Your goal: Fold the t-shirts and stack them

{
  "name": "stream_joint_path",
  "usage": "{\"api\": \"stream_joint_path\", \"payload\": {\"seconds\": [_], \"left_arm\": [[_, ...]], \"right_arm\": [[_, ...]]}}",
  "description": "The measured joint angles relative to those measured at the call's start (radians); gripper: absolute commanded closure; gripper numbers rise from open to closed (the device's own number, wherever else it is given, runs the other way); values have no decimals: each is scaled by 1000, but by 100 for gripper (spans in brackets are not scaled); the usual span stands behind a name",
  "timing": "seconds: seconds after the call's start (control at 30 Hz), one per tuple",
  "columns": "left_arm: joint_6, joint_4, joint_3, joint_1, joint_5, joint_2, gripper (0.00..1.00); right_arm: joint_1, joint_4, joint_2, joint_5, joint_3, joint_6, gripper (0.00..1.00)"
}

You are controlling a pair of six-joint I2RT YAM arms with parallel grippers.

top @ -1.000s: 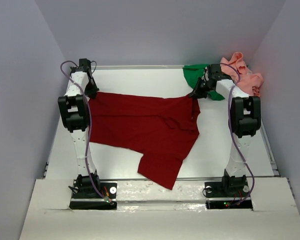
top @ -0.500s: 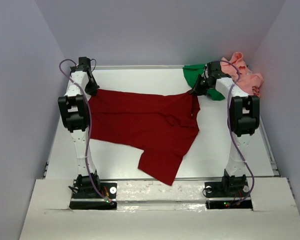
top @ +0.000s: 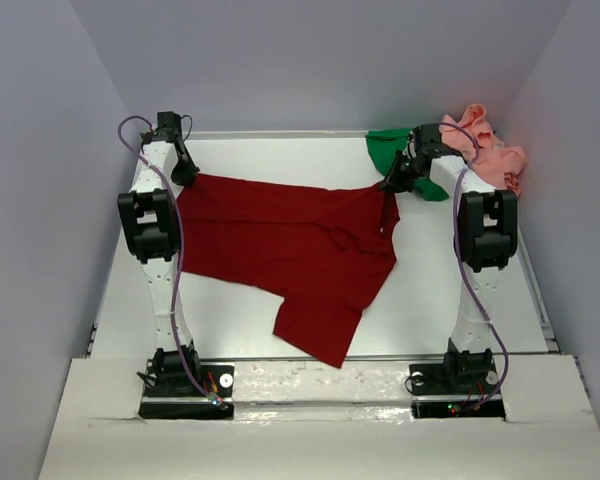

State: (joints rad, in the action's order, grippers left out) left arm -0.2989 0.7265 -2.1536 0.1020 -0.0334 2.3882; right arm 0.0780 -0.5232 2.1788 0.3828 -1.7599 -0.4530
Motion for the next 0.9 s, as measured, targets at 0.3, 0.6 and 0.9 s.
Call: {"api": "stream_joint_path", "payload": {"seconds": [0.3, 0.6, 0.9], "left_arm": [[-20, -31, -53, 0, 6, 27, 79], [-23, -83, -37, 0, 0, 22, 71], [-33, -146, 220, -1, 3, -178, 71]], "right_arm": [[0, 0, 59, -37, -19, -10, 89], [0, 19, 59, -47, -32, -16, 36], [0, 30, -90, -60, 118, -14, 36]]}}
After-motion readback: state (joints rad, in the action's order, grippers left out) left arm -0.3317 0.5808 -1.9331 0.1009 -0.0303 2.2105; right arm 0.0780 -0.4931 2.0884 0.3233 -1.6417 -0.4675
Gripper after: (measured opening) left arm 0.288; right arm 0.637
